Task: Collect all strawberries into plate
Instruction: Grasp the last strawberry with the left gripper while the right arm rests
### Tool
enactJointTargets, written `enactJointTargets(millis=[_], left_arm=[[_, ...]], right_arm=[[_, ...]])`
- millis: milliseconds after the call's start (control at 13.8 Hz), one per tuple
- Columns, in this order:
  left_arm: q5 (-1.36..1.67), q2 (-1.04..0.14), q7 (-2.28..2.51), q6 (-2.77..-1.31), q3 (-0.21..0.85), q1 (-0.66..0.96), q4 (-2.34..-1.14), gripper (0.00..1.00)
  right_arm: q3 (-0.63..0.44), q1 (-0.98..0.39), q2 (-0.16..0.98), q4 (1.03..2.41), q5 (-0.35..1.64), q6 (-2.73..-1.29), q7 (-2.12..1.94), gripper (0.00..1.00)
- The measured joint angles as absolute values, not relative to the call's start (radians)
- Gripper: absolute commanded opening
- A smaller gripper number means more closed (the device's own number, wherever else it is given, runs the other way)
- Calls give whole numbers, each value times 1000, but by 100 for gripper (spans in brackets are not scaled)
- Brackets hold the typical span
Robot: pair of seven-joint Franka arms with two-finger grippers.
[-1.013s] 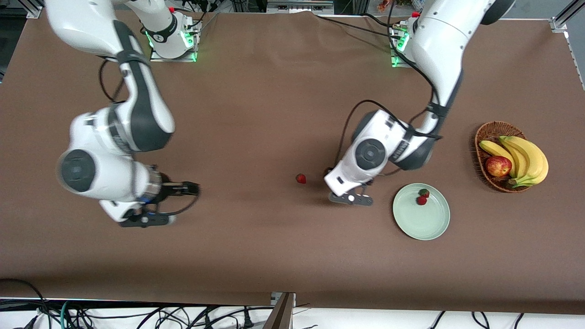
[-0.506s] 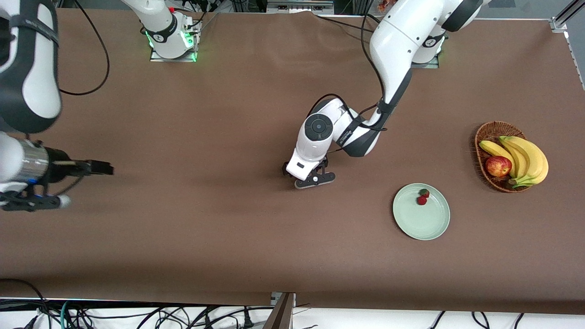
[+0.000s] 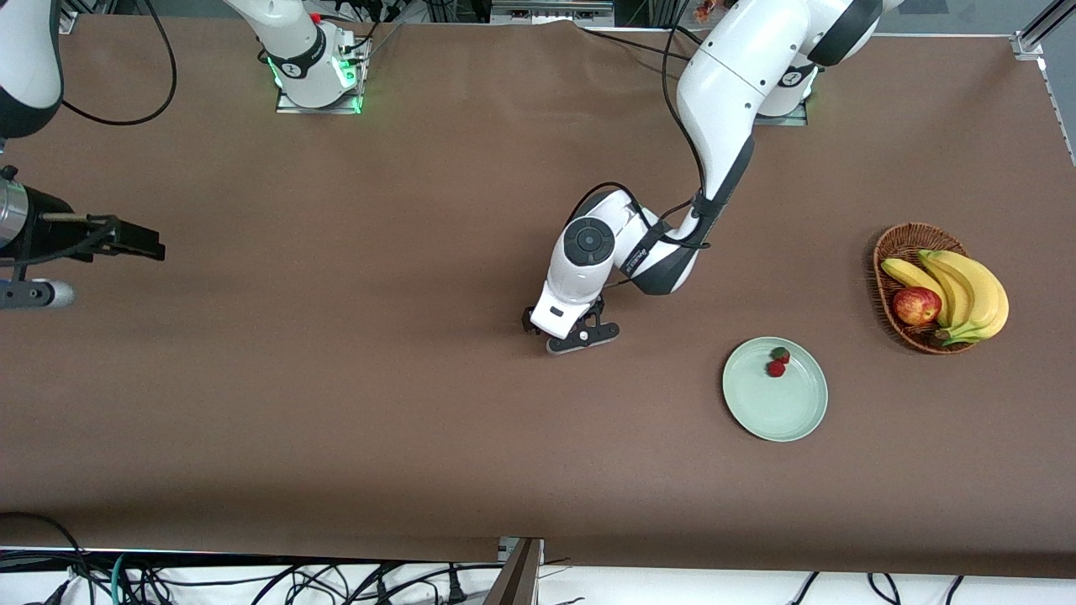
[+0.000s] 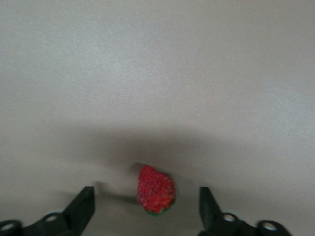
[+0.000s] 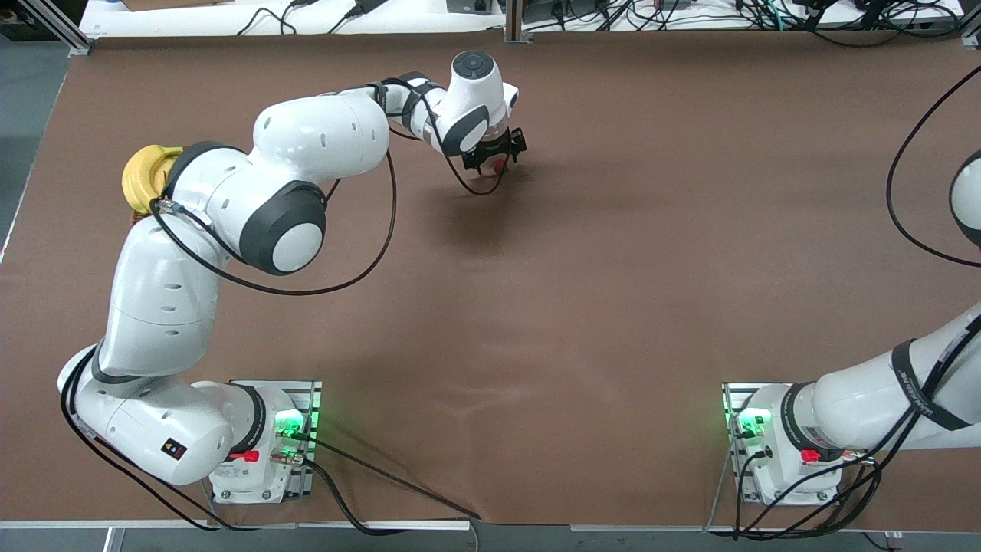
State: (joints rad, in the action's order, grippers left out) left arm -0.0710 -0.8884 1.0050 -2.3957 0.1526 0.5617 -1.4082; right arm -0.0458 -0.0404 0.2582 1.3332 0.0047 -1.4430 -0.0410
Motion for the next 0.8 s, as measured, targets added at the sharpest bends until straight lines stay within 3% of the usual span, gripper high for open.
enactJointTargets(millis=[72,145,289,579,796], left_arm=[[-71,-900,1005,-2398,153,566,-1399,32],[-71,-910,1005,-2399,151,572,-1389,16],[-71,-918,1005,-2399,144,579,-1377,6],[-108,-917,1003,-2362,119,581,-1357,5],[-253,-906,966,-2188,98,577,-1315,6]], right_arm=[[-45,-40,227,1353,5,-1449,-41,100],[-45,-40,197,1370,5,-1452,-41,100],[-46,-34,142,1407,4,-1452,-41,100],[-43,-14,87,1473,4,-1453,-54,100],[-35,-14,97,1483,-1,-1462,-54,100]])
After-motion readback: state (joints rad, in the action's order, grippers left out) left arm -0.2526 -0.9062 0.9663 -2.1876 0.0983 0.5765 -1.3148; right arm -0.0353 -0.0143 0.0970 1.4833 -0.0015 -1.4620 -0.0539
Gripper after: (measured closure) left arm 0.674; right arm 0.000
